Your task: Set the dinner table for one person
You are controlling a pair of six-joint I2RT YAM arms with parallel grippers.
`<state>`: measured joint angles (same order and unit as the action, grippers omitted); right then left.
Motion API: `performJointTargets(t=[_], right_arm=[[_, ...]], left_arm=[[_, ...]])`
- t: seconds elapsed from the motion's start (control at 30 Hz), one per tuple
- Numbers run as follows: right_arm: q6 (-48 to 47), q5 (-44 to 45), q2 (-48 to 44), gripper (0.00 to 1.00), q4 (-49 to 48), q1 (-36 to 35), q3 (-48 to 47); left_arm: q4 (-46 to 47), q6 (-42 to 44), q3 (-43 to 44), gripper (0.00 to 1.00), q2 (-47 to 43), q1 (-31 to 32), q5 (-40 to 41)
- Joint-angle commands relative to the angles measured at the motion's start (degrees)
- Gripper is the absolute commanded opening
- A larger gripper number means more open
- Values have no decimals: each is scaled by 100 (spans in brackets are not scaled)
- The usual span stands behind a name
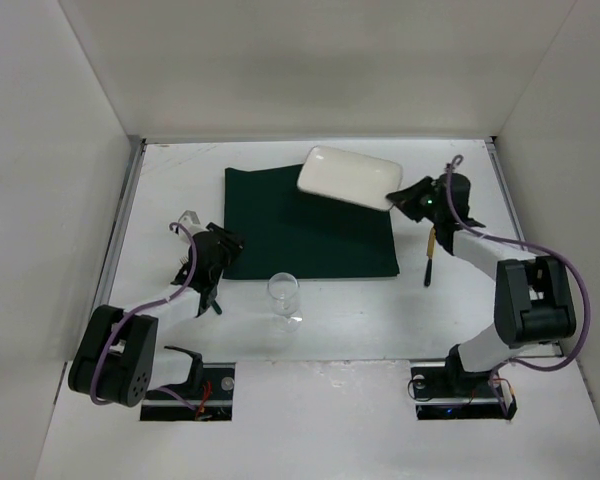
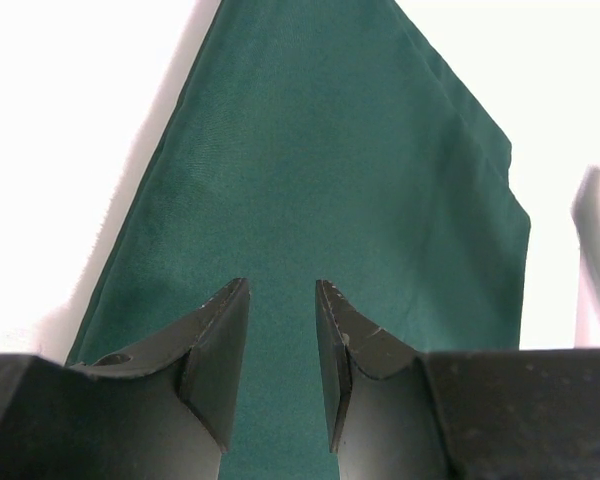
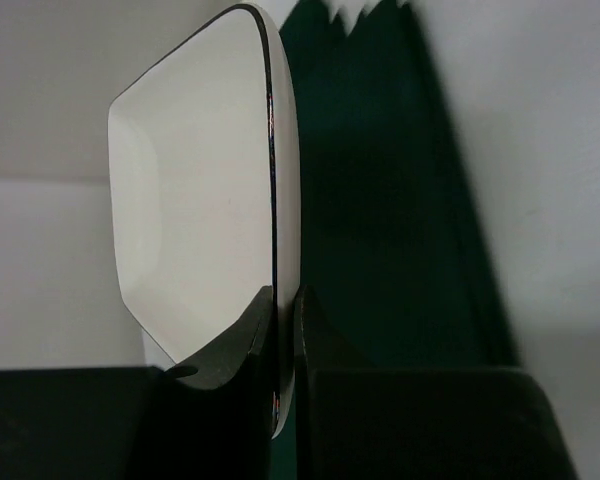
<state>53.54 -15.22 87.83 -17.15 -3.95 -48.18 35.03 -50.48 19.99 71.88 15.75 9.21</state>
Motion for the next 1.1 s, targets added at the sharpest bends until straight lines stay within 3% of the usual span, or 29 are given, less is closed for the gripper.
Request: performJointTargets(t=[0.0, 0.3, 1.07], right_arm=[[122, -938, -4, 4, -1300, -566, -560], [-89, -1211, 787, 4, -1239, -1429, -1017], [-1, -1097, 1333, 4, -1766, -1464, -535]], left_arm=[[330, -14, -92, 31, -209, -67, 2], [250, -50, -250, 31, -613, -270, 107], [312, -59, -188, 31, -341, -226, 72]])
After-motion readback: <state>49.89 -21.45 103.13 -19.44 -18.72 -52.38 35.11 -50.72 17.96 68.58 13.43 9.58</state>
